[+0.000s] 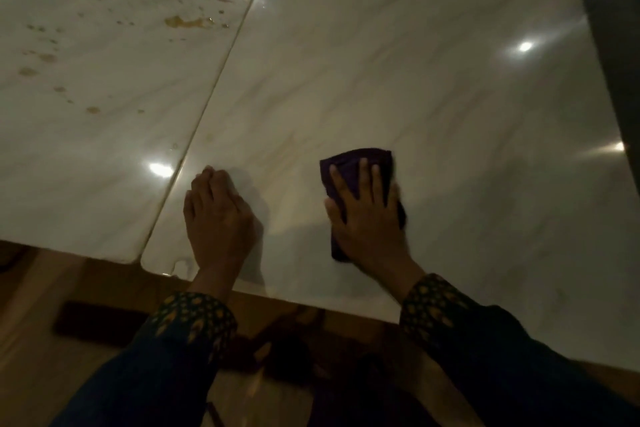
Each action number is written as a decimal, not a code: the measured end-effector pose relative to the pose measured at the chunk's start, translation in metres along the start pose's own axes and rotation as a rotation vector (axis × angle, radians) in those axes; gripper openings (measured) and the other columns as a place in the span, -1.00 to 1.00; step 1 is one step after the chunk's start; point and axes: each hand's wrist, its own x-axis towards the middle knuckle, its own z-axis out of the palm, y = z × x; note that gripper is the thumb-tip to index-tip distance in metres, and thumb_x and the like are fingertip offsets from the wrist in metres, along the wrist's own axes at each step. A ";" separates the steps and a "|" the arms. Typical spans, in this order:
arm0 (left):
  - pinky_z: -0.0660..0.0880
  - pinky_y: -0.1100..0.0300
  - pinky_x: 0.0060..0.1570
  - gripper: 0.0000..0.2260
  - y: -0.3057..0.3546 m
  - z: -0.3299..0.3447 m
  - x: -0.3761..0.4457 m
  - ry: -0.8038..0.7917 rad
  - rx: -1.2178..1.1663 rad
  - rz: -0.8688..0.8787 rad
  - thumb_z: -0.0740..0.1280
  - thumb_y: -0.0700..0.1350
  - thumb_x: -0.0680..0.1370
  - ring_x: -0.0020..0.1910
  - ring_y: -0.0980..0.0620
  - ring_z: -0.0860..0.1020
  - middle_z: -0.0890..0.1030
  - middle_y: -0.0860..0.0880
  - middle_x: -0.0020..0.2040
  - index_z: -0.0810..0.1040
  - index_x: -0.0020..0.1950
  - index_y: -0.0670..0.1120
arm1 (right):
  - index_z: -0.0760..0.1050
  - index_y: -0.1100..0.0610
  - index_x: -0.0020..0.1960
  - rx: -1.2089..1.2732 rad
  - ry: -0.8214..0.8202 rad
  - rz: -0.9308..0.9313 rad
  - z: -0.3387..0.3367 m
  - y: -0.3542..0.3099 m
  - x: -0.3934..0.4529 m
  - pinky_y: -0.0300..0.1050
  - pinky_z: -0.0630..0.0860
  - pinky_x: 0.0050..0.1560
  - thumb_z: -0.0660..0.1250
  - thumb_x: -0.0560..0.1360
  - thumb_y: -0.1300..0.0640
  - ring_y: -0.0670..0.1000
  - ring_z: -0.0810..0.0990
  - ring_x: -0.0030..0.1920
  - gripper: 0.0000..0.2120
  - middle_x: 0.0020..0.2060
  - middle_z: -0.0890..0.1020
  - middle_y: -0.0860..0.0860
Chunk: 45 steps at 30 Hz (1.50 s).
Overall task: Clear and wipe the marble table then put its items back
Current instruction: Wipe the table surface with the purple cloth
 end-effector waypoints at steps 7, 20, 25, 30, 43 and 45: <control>0.31 -0.08 0.35 -0.67 -0.002 0.005 0.002 0.025 0.046 0.019 0.05 -0.13 0.64 0.36 -0.16 0.39 0.45 -0.18 0.35 0.42 0.33 -0.20 | -0.07 -0.22 0.55 0.001 0.017 0.273 -0.016 0.121 -0.023 0.29 0.03 0.48 -0.13 0.59 -0.27 0.13 0.01 0.55 -0.46 0.57 0.06 0.08; 0.22 -0.10 0.42 -0.52 -0.001 0.002 0.002 -0.148 0.076 0.020 -0.06 -0.08 0.58 0.41 -0.22 0.31 0.37 -0.23 0.42 0.31 0.44 -0.24 | -0.14 -0.19 0.56 -0.004 -0.024 0.039 0.006 -0.029 -0.050 0.26 -0.11 0.50 -0.12 0.62 -0.24 0.15 -0.12 0.56 -0.45 0.57 -0.05 0.11; 0.44 -0.01 0.15 -0.65 -0.030 -0.026 0.018 -0.215 -0.103 0.205 0.14 -0.09 0.58 0.17 -0.19 0.51 0.53 -0.18 0.24 0.45 0.32 -0.19 | -0.21 -0.26 0.54 -0.022 -0.045 0.177 -0.003 -0.006 -0.027 0.28 -0.09 0.49 -0.19 0.58 -0.30 0.10 -0.13 0.56 -0.45 0.58 -0.07 0.04; 0.34 0.07 0.28 -0.62 -0.123 -0.052 0.067 -0.244 -0.133 0.452 0.15 0.00 0.61 0.29 -0.06 0.42 0.48 -0.10 0.33 0.41 0.37 -0.11 | -0.22 -0.13 0.57 0.069 -0.056 0.417 0.003 -0.109 0.044 0.41 -0.13 0.43 -0.11 0.60 -0.27 0.23 -0.20 0.54 -0.38 0.55 -0.13 0.21; 0.39 -0.02 -0.06 -0.86 -0.309 -0.094 0.188 -0.012 0.101 0.158 0.17 -0.11 0.57 -0.03 -0.15 0.45 0.48 -0.14 -0.02 0.42 0.00 -0.17 | -0.19 -0.30 0.52 0.018 -0.108 0.065 0.008 -0.167 0.045 0.25 -0.10 0.50 -0.21 0.55 -0.36 0.06 -0.16 0.56 -0.43 0.57 -0.15 -0.01; 0.38 -0.01 -0.05 -0.88 -0.312 -0.089 0.192 -0.032 0.085 0.146 0.19 -0.10 0.57 -0.01 -0.13 0.44 0.47 -0.13 -0.01 0.40 0.00 -0.15 | -0.23 -0.29 0.52 0.047 -0.070 0.170 0.009 -0.178 0.084 0.28 -0.15 0.49 -0.20 0.55 -0.36 0.10 -0.17 0.56 -0.42 0.57 -0.12 0.06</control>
